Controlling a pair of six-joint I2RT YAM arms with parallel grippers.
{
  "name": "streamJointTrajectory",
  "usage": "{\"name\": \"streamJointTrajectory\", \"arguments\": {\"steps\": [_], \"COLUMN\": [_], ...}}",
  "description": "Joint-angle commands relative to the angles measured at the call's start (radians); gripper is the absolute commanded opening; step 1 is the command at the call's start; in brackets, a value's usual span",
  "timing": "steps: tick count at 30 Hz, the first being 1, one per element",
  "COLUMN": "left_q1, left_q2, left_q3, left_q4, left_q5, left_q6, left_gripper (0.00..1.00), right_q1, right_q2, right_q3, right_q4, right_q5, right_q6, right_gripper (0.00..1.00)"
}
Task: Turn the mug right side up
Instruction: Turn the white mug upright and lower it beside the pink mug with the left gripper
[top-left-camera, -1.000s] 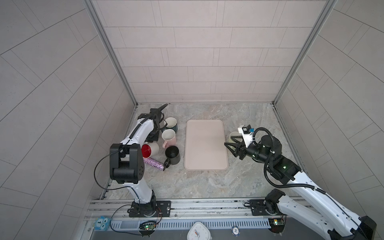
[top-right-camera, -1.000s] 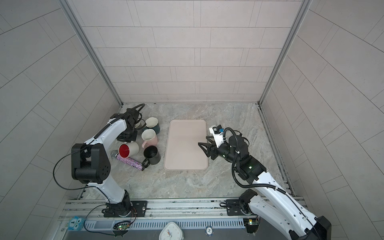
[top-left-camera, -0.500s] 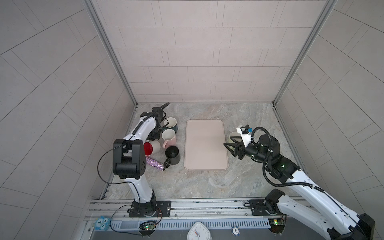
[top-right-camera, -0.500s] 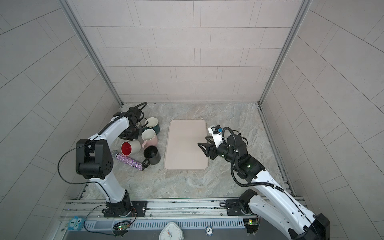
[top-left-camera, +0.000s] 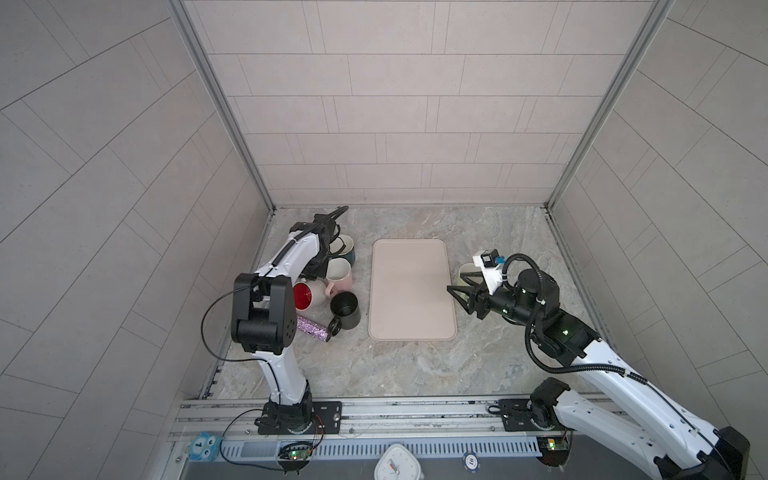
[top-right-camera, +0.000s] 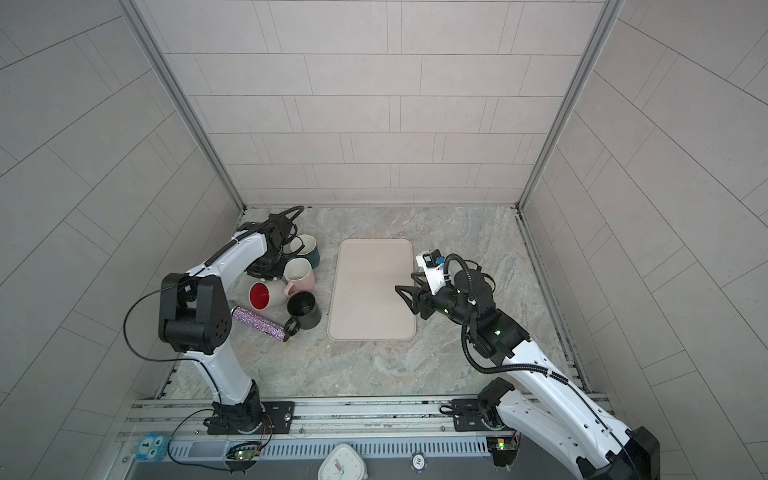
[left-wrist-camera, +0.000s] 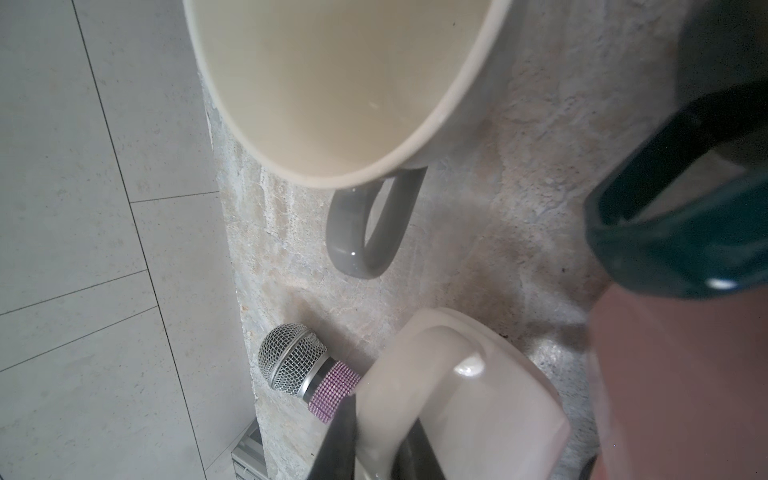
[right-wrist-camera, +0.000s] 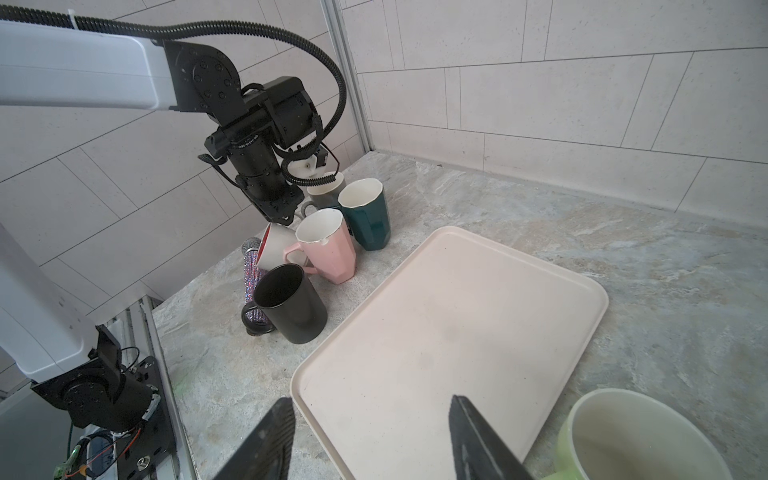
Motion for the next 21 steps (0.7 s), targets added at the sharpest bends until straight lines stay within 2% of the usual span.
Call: {"name": "streamJointTrajectory", "arguments": {"steps": [1,8,9,14,21], "left_q1": [-0.011,-0.02,-0.022,-0.032,-0.037], "left_q2": [0.009,0.021,0.024,0.041,0.031], "left_q3": [0.041,0.05,0.051,0.06,0.081], "left_q4": [-0.04,-0.048,-0.049,-0.057,-0.06], "left_q5": [-0.037,-0.056,-0.058,-0.066,-0.054], "left_q6": [-0.013,-0.017,-0.016,-0.025,-0.036], "left_gripper": [0.0,0.03,0.05,0.29,0.34], "right_q1": [0.004,0.004,0.004,0.004,0.003], "right_q2": [-0.015,-0.019,-0.019,-0.02,-0.02], "right_q3": [-0.011,-0.014,-0.015,-0.018,-0.019], "right_q4": [0.002,0.006,0.008,0.008,0.012], "right_q5": [0.003,0.007,0.007,0.007,0.002], "right_q6": [-0.014,-0.014,-0.015,-0.015,-0.015], "right_gripper": [0.61,0.61,0.61,0.62,0.62]}}
